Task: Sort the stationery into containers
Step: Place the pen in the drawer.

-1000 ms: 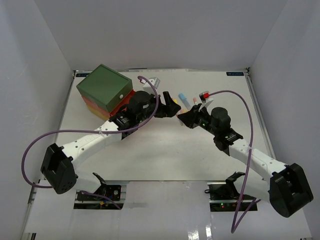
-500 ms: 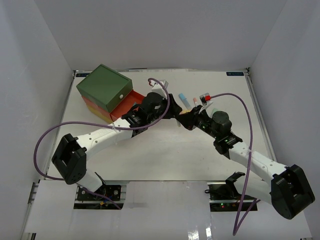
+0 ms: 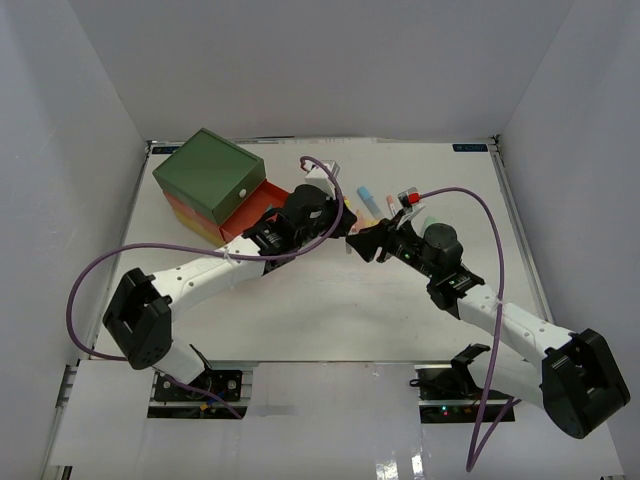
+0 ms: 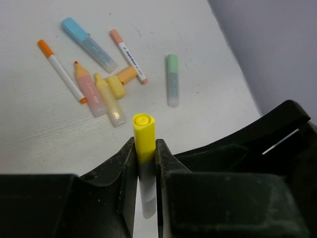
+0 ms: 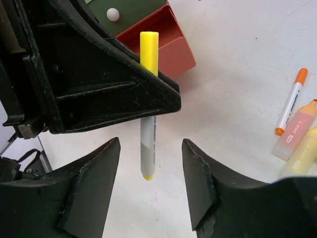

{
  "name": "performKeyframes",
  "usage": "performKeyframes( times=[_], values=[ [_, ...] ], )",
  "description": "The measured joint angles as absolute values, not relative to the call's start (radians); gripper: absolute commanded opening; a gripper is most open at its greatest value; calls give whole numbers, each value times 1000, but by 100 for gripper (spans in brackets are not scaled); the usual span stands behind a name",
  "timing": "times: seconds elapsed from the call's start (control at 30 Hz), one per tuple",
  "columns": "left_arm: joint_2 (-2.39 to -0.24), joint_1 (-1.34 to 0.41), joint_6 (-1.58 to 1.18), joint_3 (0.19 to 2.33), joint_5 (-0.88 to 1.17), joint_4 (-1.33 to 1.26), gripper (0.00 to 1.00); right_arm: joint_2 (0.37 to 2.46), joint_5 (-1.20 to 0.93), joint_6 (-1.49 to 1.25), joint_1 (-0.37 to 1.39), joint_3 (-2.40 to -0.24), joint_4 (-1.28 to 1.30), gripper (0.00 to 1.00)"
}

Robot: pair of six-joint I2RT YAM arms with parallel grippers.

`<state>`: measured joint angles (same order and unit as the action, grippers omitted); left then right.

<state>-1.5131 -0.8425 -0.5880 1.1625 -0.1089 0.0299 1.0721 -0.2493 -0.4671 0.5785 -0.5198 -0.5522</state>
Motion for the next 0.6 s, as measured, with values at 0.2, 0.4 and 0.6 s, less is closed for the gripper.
performKeyframes(
  times=[0.2,0.4,0.6],
  values=[
    [-1511,-839,-382,1250,-236,172,12,1051,-204,-404,579,-520,-488,93],
    [-1505,-791,-46,1353,-394,304,14,1034,-151,-321,576,-521,-393,96],
    [-1505,-629,157,1337,-439,368,20,1036,-134,-277,562,-522,-335,95]
  ],
)
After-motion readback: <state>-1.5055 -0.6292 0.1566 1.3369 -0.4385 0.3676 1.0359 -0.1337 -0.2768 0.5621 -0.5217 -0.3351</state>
